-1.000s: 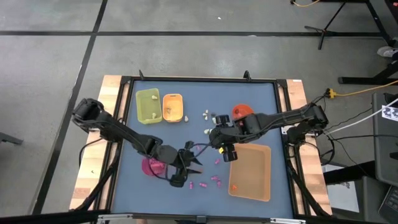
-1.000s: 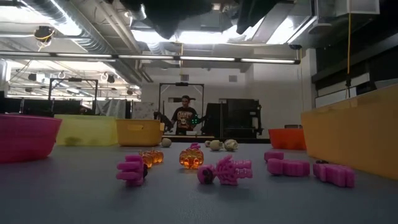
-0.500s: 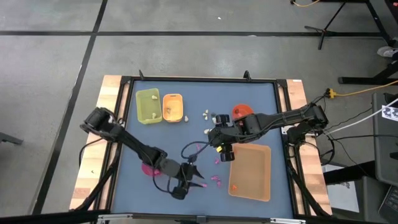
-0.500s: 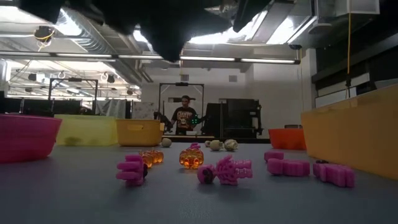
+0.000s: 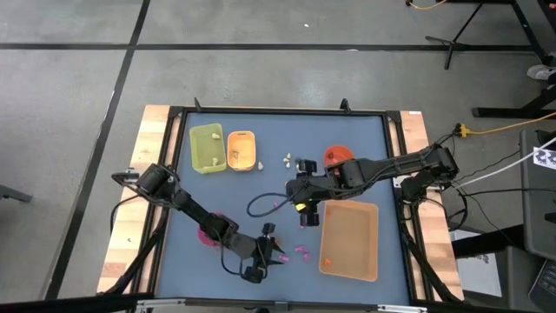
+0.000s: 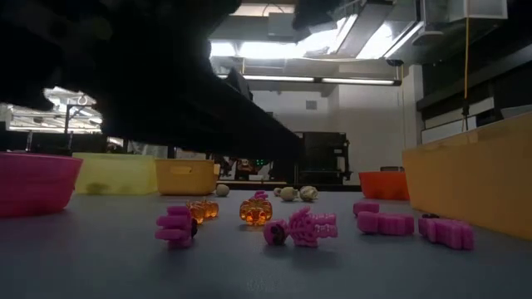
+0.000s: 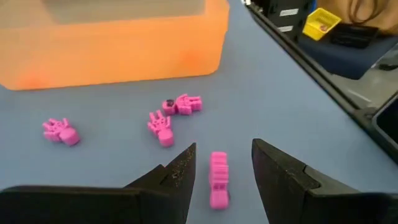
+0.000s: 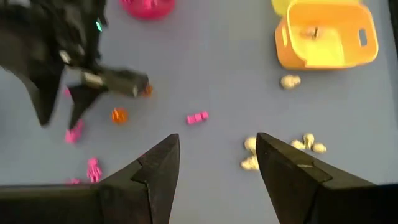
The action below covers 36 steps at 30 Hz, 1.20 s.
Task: Sort Halloween decoration
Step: Put the pink skeleton toy into the red bowl
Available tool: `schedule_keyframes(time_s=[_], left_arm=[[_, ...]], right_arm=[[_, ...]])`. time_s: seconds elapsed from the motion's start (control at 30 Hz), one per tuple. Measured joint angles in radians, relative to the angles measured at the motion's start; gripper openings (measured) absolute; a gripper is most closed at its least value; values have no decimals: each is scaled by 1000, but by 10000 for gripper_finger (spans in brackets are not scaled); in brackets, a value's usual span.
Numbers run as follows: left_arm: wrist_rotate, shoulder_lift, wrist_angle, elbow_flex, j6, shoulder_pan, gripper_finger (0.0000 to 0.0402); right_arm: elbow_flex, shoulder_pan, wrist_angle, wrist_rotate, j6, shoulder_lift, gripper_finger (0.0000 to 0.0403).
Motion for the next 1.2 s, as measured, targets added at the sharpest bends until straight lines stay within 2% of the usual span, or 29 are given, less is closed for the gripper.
schedule_keyframes(time_s=[0.27,0.53,0.73,1.2], left_arm=[[-8,40,29,2,-2,1,141],[-2,136,18,81,-1,0,141],[-5,151,-21,108,-23,-1,138],[-2,149,-65,110,-72,0,69]], right_arm=[[0,0,117,0,-7,0,209],[0,0,136,0,-38,0,209],[0,0,134,-2,-44,0,209],[0,0,132,-3,-61,0,209]])
